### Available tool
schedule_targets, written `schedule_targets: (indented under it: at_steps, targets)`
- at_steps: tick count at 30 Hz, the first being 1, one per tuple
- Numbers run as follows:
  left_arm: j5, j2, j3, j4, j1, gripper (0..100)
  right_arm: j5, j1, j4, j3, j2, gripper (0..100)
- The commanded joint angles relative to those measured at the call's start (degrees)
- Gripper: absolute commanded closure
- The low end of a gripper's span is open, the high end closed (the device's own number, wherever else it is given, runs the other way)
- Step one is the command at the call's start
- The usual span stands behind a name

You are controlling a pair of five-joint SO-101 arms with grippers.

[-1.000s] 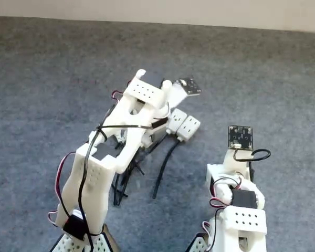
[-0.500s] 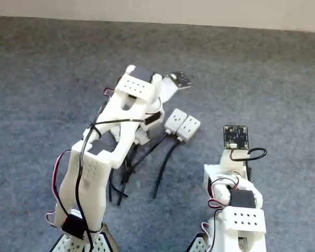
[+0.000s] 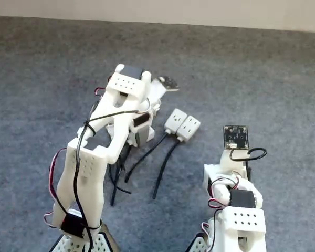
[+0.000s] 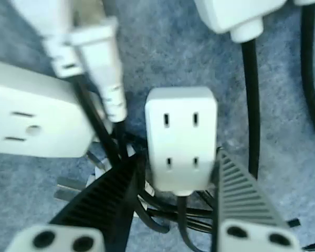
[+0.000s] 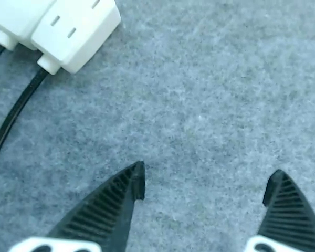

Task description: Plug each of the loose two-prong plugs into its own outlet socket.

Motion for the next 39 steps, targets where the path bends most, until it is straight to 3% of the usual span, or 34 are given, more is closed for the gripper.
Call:
schedule_targets:
  at_steps: [1,7,14,19,23,27,31,37,39]
  targets:
    - [-0.97,-0.48,-0.22,0.70,-1.63,72,0.70,-0.40,-1.19,-1.27,-1.19,65.2]
    - [-3.60,-0.48,-0.22,0.44,-1.63,73,0.70,-0.40,-1.19,-1.27,-1.19,65.2]
    - [-5.19,-1.10,-3.47,1.67,-0.22,100,0.70,-0.40,-1.19,-1.10,-1.19,65.2]
    - [-5.01,-3.38,-11.38,4.40,-1.80,100,0.70,-1.71,-1.36,0.22,-1.19,65.2]
    - [-5.27,-12.62,-9.27,4.66,-3.47,100,0.70,-1.80,-1.36,0.31,-1.19,65.2]
    - [-12.48,-27.03,3.74,4.66,-4.79,100,0.70,-1.80,-1.36,0.31,-1.19,65.2]
    - [-21.10,-44.88,24.48,4.57,-7.52,100,0.70,-1.71,-1.45,0.31,-1.19,65.2]
    - [-42.37,-69.85,62.20,4.13,-13.67,100,0.70,-1.71,-1.45,0.31,-1.19,65.2]
    - [-49.76,-77.05,73.36,-0.26,-17.01,100,0.70,-1.71,-1.45,0.31,-1.19,65.2]
